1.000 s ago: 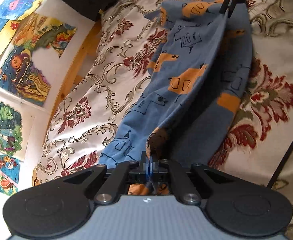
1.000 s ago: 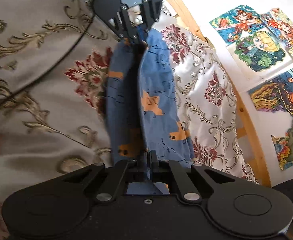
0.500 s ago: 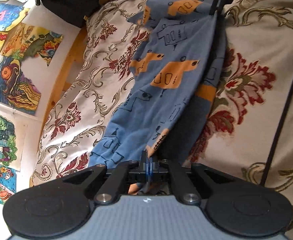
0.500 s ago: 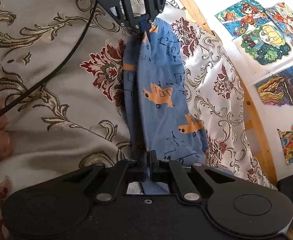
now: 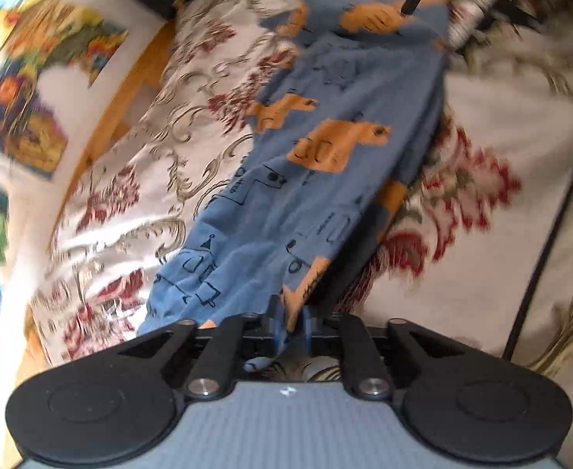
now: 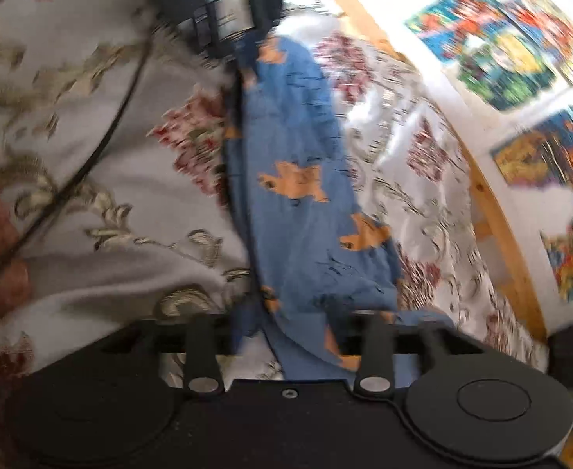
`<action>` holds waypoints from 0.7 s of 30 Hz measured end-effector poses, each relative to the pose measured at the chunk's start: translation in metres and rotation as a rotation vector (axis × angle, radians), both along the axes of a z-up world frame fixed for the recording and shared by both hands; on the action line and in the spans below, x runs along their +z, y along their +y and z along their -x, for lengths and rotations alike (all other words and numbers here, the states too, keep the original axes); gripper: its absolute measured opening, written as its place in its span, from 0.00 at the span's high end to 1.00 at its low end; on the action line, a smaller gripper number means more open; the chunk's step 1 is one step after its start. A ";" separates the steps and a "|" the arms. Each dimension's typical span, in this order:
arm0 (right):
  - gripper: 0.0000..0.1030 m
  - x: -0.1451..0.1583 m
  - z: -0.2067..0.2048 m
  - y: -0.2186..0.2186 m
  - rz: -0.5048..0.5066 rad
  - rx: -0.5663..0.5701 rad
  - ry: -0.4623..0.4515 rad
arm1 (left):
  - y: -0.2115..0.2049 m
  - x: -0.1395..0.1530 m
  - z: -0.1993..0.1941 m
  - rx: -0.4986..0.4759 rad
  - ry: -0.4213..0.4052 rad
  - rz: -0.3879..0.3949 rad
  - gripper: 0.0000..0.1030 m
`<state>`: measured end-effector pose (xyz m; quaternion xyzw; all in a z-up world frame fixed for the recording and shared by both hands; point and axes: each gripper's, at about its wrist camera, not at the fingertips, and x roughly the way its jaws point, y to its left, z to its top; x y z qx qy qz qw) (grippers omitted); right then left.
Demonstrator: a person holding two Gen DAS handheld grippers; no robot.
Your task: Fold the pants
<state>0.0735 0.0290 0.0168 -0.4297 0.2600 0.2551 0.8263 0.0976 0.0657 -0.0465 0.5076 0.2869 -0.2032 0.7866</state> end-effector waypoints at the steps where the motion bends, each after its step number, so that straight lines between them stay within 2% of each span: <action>1: 0.42 0.009 0.000 -0.007 -0.031 -0.028 0.011 | -0.004 0.006 0.001 0.026 0.008 0.044 0.72; 2: 0.37 0.016 0.000 -0.014 -0.057 -0.059 0.019 | -0.007 0.010 0.003 0.044 0.012 0.079 0.62; 3: 0.32 0.021 0.000 -0.020 -0.082 -0.094 0.024 | -0.011 0.014 0.004 0.062 0.015 0.114 0.59; 9: 0.13 0.047 -0.002 -0.076 -0.244 -0.358 0.048 | -0.050 0.031 0.017 0.142 0.022 0.317 0.55; 13: 0.05 0.053 -0.005 -0.115 -0.293 -0.512 -0.002 | -0.092 0.041 0.020 0.129 0.024 0.457 0.42; 14: 0.03 0.054 -0.007 -0.128 -0.316 -0.555 -0.017 | -0.104 0.043 0.021 0.110 0.017 0.470 0.37; 17: 0.02 0.055 -0.012 -0.163 -0.399 -0.649 -0.034 | -0.143 0.044 0.021 0.042 -0.010 0.490 0.33; 21: 0.01 0.052 -0.011 -0.200 -0.485 -0.702 -0.057 | -0.188 0.039 0.013 -0.019 -0.011 0.476 0.31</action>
